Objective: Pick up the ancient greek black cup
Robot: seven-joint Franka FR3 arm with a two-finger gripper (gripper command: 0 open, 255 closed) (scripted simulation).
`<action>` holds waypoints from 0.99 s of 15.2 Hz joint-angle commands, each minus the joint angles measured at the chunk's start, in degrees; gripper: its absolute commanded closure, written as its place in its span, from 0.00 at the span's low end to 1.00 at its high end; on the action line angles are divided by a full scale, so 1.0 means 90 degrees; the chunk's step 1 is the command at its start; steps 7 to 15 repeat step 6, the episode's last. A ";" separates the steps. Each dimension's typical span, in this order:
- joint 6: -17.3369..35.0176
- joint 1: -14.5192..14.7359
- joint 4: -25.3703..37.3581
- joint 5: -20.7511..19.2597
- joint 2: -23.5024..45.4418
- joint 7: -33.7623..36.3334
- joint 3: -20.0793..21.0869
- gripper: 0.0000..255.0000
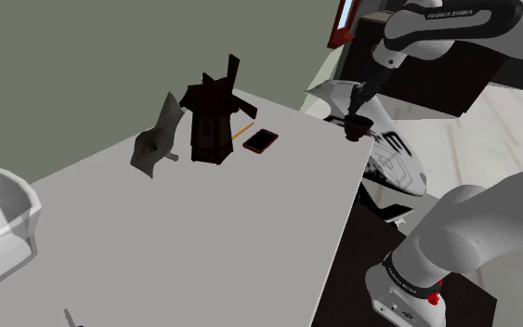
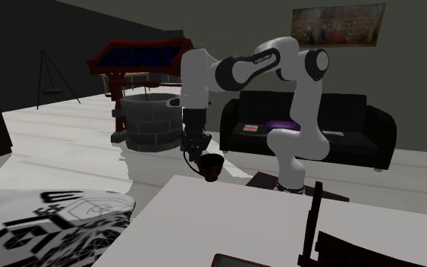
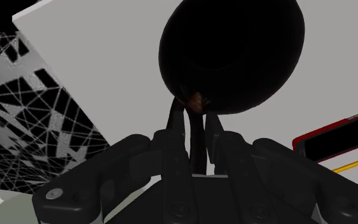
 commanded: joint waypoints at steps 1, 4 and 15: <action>-0.0178 -0.0002 0.0134 -0.0013 -0.0048 0.0039 0.0034 1.00; -0.0432 0.0007 0.0377 -0.0010 -0.0061 0.0073 0.0064 1.00; -0.0445 0.0007 0.0390 -0.0010 -0.0062 0.0075 0.0065 1.00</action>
